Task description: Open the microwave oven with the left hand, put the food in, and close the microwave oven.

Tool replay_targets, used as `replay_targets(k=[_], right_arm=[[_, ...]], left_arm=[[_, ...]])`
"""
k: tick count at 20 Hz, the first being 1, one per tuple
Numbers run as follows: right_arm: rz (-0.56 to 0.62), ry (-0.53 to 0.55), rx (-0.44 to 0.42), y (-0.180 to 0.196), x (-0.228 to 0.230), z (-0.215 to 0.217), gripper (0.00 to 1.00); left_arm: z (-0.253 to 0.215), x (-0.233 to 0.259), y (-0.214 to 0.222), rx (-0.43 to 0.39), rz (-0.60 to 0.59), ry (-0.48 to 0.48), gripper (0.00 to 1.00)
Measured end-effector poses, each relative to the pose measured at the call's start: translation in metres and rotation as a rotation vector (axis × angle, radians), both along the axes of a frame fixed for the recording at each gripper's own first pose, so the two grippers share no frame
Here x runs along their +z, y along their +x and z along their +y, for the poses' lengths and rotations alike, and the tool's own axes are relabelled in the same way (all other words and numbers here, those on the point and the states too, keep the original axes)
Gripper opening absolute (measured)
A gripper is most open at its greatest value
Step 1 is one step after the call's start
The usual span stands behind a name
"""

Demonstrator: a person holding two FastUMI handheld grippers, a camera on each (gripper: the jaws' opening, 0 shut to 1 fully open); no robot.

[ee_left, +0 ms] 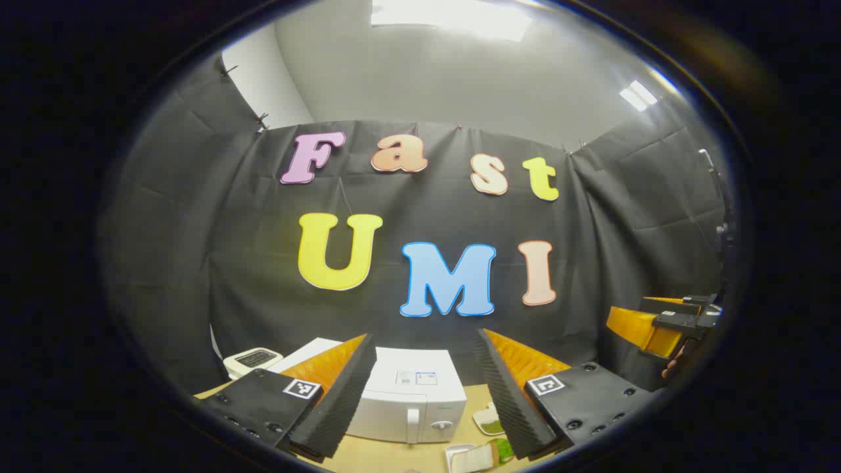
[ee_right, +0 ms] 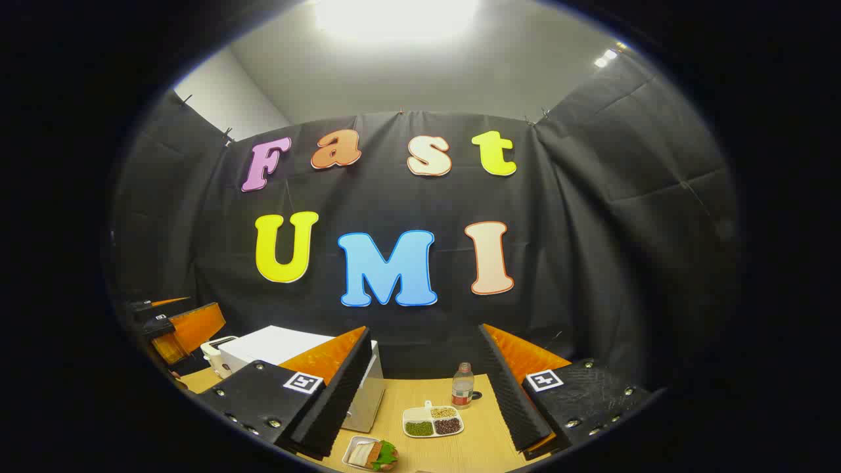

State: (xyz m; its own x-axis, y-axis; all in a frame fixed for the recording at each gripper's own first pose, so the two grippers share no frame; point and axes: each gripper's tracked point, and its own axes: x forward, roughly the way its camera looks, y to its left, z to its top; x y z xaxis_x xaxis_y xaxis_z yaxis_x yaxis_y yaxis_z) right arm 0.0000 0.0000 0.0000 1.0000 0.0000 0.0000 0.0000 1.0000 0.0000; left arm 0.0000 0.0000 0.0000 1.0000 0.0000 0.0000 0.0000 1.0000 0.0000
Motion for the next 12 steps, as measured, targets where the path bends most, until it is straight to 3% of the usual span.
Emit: replay_targets(k=[12], right_arm=[[-0.006,-0.005,-0.014,0.0035,-0.0042,-0.0061,0.96]], left_arm=[[0.0046,-0.0042,0.0041,0.001,-0.001,-0.01,1.0]])
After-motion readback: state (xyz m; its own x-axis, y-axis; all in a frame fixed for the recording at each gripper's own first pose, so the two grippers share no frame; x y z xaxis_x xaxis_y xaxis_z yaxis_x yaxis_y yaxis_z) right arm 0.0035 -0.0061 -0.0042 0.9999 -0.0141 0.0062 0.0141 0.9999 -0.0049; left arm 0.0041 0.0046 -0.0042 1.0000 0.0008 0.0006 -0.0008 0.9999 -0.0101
